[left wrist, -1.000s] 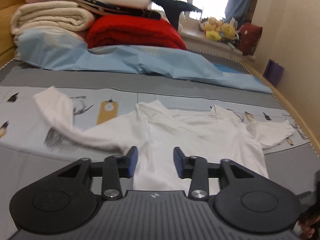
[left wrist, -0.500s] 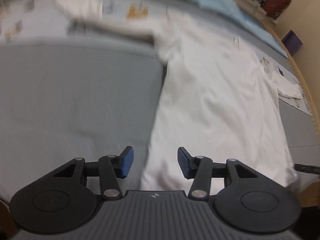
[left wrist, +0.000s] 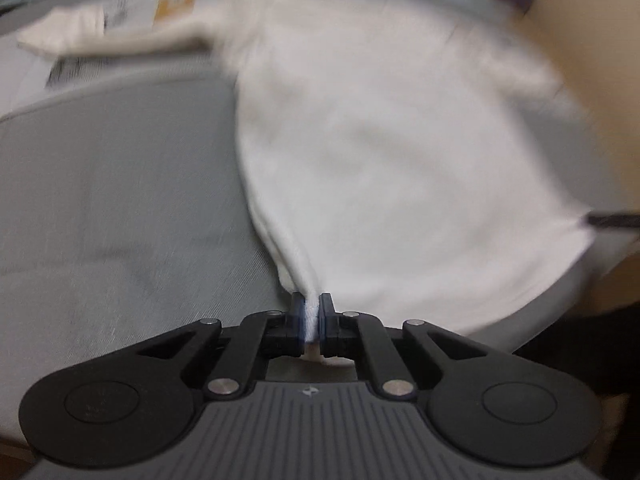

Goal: Fold small clothes

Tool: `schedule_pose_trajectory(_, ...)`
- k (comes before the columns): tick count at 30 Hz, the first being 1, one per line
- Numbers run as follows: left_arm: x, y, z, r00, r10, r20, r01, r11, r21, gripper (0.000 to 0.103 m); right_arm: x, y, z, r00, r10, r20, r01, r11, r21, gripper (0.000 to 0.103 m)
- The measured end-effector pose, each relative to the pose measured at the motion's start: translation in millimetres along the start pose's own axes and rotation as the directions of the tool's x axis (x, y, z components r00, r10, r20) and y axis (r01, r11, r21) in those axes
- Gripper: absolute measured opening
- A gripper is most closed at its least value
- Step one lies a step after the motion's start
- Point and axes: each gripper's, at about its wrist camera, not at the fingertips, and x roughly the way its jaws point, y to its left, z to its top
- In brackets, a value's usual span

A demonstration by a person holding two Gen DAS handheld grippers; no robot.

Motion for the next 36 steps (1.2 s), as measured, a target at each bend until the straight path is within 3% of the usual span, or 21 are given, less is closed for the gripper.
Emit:
schedule_pose_trajectory(1,-3.1,2.3,-0.5,1.0,-0.02,-0.005,0.02,1.0,0.003,0.006,-5.0,-1.4,0.9,1.0,-0.002,0.014,0.003,1.0,-0.011,0.007)
schedule_pose_trajectory(3,15.8,11.4,-12.9,0.984,0.095,-0.153,-0.092,0.995,0.026,0.006,-0.4,-4.8,-2.4,0.997,-0.067,-0.042,0.065,0.997,-0.047,0.007)
schedule_pose_trajectory(5,25.5,12.9,-22.3,0.965,0.144,-0.218,-0.136,0.989,0.054,0.006,18.9,-4.0,-17.3,0.988,-0.102,-0.117,0.094,0.993,-0.067,0.007)
schedule_pose_trajectory(8,20.9,9.1,-23.5,0.977,0.074,-0.198,-0.074,0.997,0.009,0.006,13.6,-1.0,-16.7,0.983,-0.145,-0.108,0.134,0.985,-0.105,0.007)
schedule_pose_trajectory(10,26.0,11.6,-23.5,0.967,0.118,-0.225,-0.116,0.993,0.026,0.007,18.3,6.5,-29.0,0.983,-0.157,-0.099,0.146,0.983,-0.114,0.007)
schedule_pose_trajectory(13,18.3,15.8,-17.0,0.973,0.106,-0.206,-0.113,0.993,-0.022,0.007,36.9,9.8,-33.6,0.975,-0.194,-0.11,0.18,0.976,-0.122,0.006)
schedule_pose_trajectory(18,19.9,0.2,-16.9,0.961,0.159,-0.227,-0.143,0.986,0.086,0.007,50.1,18.2,-46.0,0.965,-0.226,-0.131,0.205,0.966,-0.158,0.006)
schedule_pose_trajectory(21,12.7,-3.0,-19.6,0.958,0.18,-0.225,-0.167,0.983,0.077,0.007,45.1,21.2,-43.7,0.974,-0.21,-0.091,0.194,0.969,-0.151,0.007)
schedule_pose_trajectory(24,10.1,-7.5,-24.0,0.952,0.216,-0.218,-0.2,0.975,0.093,0.007,30.2,18.5,-44.3,0.966,-0.255,-0.032,0.249,0.959,-0.136,0.007)
schedule_pose_trajectory(26,8.5,-13.3,-24.7,0.95,0.241,-0.201,-0.221,0.968,0.115,0.014,26.5,16.7,-40.8,0.967,-0.254,-0.012,0.251,0.962,-0.107,0.01)
schedule_pose_trajectory(29,-2.3,-26.7,-23.6,0.956,0.28,-0.082,-0.266,0.952,0.152,0.032,11.1,24.9,-37.2,0.969,-0.22,0.11,0.232,0.966,-0.11,0.011)
schedule_pose_trajectory(31,-2.4,-32.6,-21.6,0.968,0.249,-0.027,-0.242,0.957,0.16,0.032,6.2,36.0,-38.2,0.973,-0.172,0.151,0.195,0.968,-0.155,0.016)
schedule_pose_trajectory(34,0.3,-39.3,-16.3,0.978,0.206,0.017,-0.206,0.964,0.168,0.032,21.4,47.2,-44.3,0.988,-0.139,0.069,0.151,0.964,-0.218,0.026)
schedule_pose_trajectory(36,1.0,-41.4,-17.3,0.984,0.176,0.009,-0.175,0.971,0.162,0.032,38.9,50.0,-51.1,0.98,-0.201,-0.016,0.189,0.944,-0.269,0.028)
